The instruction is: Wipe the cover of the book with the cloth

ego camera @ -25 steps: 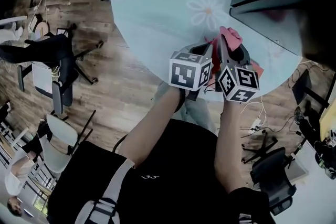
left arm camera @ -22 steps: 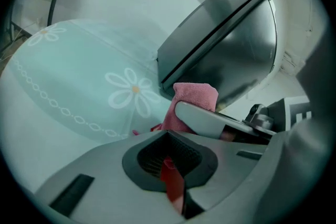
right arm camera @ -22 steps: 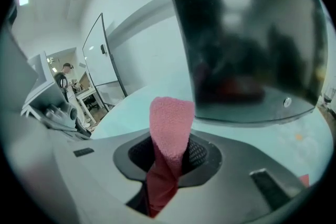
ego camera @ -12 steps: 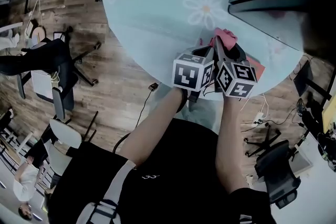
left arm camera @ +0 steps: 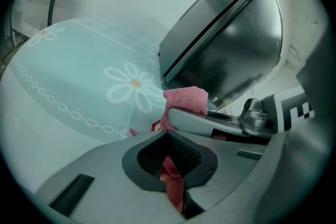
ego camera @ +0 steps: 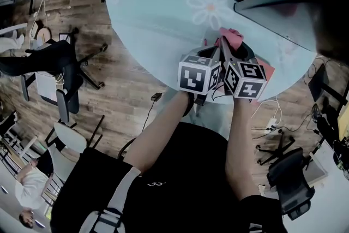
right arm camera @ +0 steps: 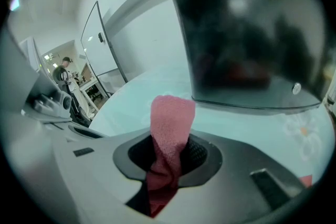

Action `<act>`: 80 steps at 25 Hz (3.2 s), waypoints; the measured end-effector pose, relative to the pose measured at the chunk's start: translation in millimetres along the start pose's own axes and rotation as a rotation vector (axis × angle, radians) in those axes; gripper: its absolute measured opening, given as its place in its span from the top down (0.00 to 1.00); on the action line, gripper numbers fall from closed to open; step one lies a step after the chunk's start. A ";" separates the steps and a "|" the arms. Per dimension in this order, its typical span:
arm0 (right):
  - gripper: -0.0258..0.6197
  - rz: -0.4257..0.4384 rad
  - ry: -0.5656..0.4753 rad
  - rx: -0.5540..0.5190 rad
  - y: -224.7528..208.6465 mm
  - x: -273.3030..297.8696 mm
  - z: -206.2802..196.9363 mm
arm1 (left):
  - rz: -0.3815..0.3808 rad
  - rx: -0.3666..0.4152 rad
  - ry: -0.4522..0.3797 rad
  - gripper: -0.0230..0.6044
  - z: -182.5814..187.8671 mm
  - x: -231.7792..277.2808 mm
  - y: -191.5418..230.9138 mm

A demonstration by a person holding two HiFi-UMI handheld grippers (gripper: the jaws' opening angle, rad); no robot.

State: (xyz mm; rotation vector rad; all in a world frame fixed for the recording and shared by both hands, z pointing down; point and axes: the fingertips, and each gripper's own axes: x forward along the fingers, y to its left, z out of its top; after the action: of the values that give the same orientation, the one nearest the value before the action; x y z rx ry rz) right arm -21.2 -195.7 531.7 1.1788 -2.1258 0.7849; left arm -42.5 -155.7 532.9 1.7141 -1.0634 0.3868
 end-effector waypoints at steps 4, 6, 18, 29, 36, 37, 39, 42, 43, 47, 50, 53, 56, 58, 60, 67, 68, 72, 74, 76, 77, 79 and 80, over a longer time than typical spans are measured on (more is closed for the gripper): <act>0.81 0.010 0.005 0.018 -4.1 -4.6 -2.1 | 0.015 0.016 0.003 0.94 -2.3 1.5 -5.5; 0.81 0.010 0.006 0.024 -6.2 -6.6 -2.4 | 0.020 0.023 0.008 0.94 -3.7 2.4 -7.6; 0.81 0.006 -0.001 0.045 -23.6 -22.8 -9.6 | 0.002 0.039 0.028 0.94 -12.8 12.6 -28.8; 0.81 0.001 0.000 0.058 -38.0 -31.6 -16.1 | -0.011 0.055 0.035 0.94 -22.3 25.9 -41.0; 0.81 -0.006 -0.002 0.070 -49.2 -36.6 -21.0 | 0.007 0.058 0.057 0.94 -25.0 28.1 -50.0; 0.81 -0.006 -0.002 0.071 -50.7 -37.0 -21.7 | 0.008 0.059 0.057 0.94 -25.4 29.1 -51.0; 0.81 -0.006 -0.003 0.074 -53.3 -39.9 -22.8 | 0.006 0.058 0.058 0.94 -27.4 30.2 -54.4; 0.81 -0.008 -0.008 0.080 -58.3 -46.1 -24.2 | 0.002 0.057 0.064 0.94 -30.8 31.7 -61.3; 0.81 -0.010 -0.010 0.083 -59.9 -47.6 -24.9 | 0.001 0.059 0.064 0.94 -31.6 32.5 -63.0; 0.81 -0.018 -0.017 0.091 -67.1 -52.8 -28.8 | -0.002 0.072 0.055 0.94 -34.0 37.3 -70.1; 0.81 -0.023 -0.021 0.096 -77.5 -59.5 -30.5 | -0.012 0.075 0.062 0.94 -36.9 43.1 -81.5; 0.81 -0.031 -0.024 0.100 -83.8 -64.2 -32.3 | -0.021 0.078 0.066 0.94 -39.0 46.5 -87.9; 0.81 -0.039 -0.025 0.107 -87.8 -66.3 -35.3 | -0.028 0.077 0.073 0.94 -42.5 49.4 -90.5; 0.81 -0.044 -0.027 0.110 -92.7 -69.0 -36.4 | -0.031 0.080 0.075 0.94 -43.9 52.5 -94.6; 0.81 -0.049 -0.029 0.114 -97.9 -71.7 -38.0 | -0.034 0.084 0.076 0.94 -45.2 55.7 -99.1; 0.81 -0.059 -0.036 0.131 -115.5 -81.6 -45.4 | -0.052 0.094 0.086 0.94 -53.3 68.0 -115.1; 0.81 -0.060 -0.037 0.133 -117.8 -83.2 -46.3 | -0.054 0.095 0.086 0.94 -54.3 69.5 -117.3; 0.81 -0.066 -0.042 0.139 -126.7 -90.0 -48.3 | -0.057 0.102 0.086 0.94 -56.0 73.5 -127.1; 0.81 -0.070 -0.044 0.142 -131.7 -94.5 -49.3 | -0.060 0.104 0.088 0.94 -57.5 75.8 -133.1; 0.81 -0.073 -0.049 0.146 -137.2 -98.8 -50.6 | -0.064 0.108 0.091 0.94 -59.7 78.6 -139.0; 0.81 -0.075 -0.051 0.148 -139.8 -100.6 -51.4 | -0.065 0.110 0.091 0.94 -60.6 80.0 -141.5; 0.81 -0.079 -0.054 0.150 -144.6 -104.0 -53.3 | -0.070 0.112 0.092 0.94 -62.8 82.7 -146.2; 0.81 -0.081 -0.055 0.151 -146.7 -105.6 -54.6 | -0.073 0.113 0.093 0.94 -64.0 84.0 -148.5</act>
State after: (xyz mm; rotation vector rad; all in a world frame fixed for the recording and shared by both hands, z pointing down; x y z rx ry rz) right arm 164.7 -164.0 522.9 1.3705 -2.0780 0.8980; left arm 137.5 -127.7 528.6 1.8117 -0.9241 0.4826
